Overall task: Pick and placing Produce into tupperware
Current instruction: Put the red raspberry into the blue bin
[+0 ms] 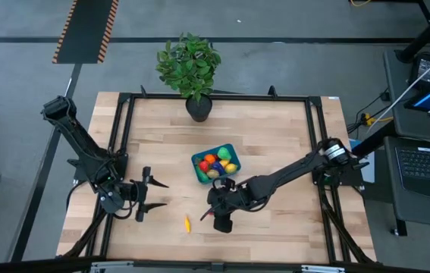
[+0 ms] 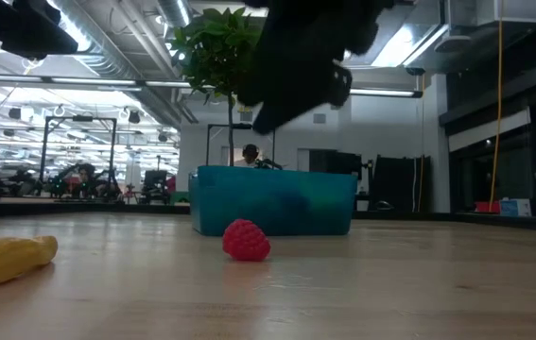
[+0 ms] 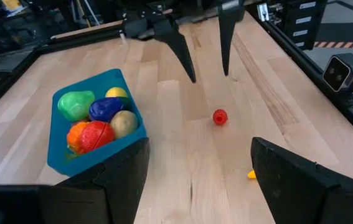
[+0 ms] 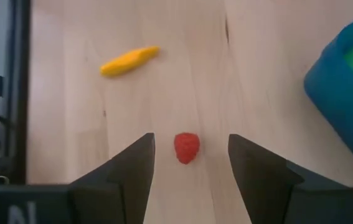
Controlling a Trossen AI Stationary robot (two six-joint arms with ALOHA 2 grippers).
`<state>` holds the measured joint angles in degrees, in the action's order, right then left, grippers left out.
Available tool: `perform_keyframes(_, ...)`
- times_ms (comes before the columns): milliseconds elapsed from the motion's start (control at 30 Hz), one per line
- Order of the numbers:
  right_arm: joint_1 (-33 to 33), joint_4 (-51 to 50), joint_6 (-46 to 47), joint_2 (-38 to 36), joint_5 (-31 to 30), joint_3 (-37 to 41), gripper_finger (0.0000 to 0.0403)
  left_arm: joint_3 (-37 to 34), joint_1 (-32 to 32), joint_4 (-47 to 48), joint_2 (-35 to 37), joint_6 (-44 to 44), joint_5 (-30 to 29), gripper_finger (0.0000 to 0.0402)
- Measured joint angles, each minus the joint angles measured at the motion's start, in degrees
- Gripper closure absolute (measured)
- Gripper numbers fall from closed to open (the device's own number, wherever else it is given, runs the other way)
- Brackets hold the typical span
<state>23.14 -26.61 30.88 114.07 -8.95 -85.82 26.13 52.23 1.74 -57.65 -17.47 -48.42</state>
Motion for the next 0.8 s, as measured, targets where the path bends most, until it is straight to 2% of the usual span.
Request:
perform_keyframes(567, 0.70, 3.59, 1.52, 7.86, 0.19, 0.02, 0.0196, -0.02, 0.00, 0.39, 0.00, -0.17, 0.02, 0.0130)
perform_keyframes(800, 0.81, 7.83, 1.69, 10.68, 2.46, 0.02, 0.0196, -0.02, 0.00, 0.39, 0.00, -0.34, 0.02, 0.0130)
